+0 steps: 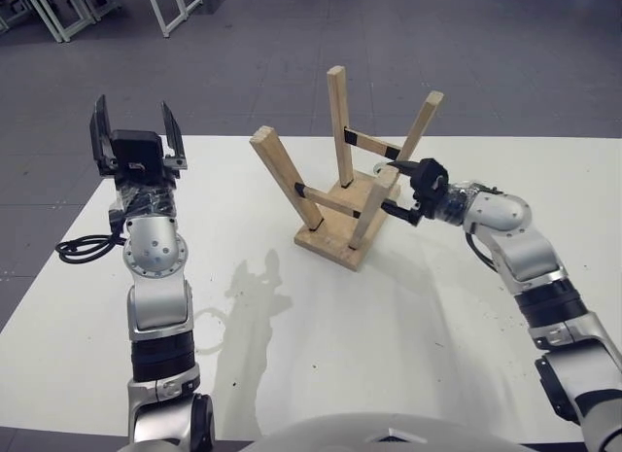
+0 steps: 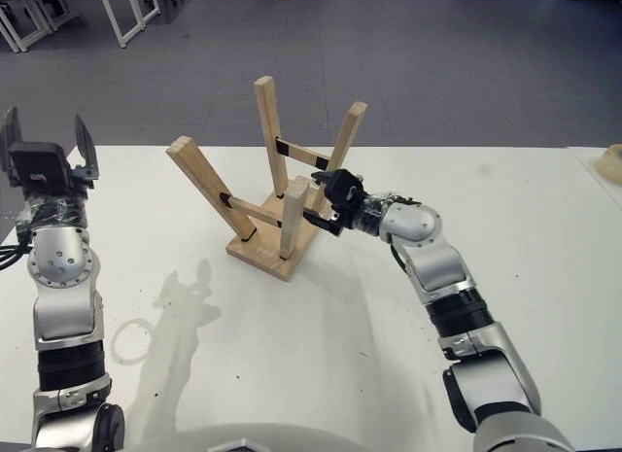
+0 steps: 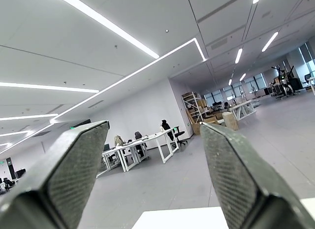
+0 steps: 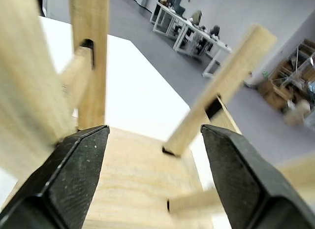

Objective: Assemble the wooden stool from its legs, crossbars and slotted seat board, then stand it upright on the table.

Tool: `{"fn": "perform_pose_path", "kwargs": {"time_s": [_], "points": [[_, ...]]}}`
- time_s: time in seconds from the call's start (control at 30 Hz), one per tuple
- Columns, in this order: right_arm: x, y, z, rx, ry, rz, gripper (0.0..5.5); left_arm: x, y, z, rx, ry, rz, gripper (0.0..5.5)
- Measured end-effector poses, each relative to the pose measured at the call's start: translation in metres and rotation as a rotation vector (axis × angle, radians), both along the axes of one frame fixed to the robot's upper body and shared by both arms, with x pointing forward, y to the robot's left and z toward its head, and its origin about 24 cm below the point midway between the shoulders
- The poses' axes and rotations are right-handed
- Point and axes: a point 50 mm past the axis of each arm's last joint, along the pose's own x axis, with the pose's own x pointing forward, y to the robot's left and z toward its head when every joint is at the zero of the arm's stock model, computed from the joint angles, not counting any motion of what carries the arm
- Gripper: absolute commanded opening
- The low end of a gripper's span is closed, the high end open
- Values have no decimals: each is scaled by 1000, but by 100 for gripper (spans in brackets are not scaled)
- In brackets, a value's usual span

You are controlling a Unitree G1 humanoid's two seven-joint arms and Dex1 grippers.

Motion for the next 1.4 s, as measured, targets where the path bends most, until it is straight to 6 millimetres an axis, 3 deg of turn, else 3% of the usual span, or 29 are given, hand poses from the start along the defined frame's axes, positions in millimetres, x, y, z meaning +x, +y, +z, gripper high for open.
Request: {"fn": "perform_pose_path", "kwargs": {"time_s": [0.1,0.23,0.33,0.43,0.53,0.63,0.73,0.9,1.13,1.4], "points": [[-19,16,12,23,-90,156,343,0,1,-7,-5,28,-5,341],[-67,36,33,42,-140,393,343,0,2,-16,8,78,-59,341],[-78,44,46,84,-131,419,343,1,6,-21,-12,110,-91,341],[-66,27,67,132,-147,280,343,3,6,-22,-67,153,-246,341],[-53,-10,90,201,-146,108,343,-6,-13,-10,-187,213,-679,341],[-40,-47,97,206,-95,-13,343,-33,-30,6,-211,345,-1106,341],[-24,-73,96,208,-53,-107,343,-47,-36,23,-218,435,-1342,341],[-13,-90,85,214,-20,-179,343,-41,-45,23,-169,518,-1438,341],[-15,-88,80,195,-21,-184,343,-26,-58,-17,-213,651,-1427,341],[-10,-97,63,150,24,-172,349,-14,-64,-23,-259,657,-1485,209]]}}
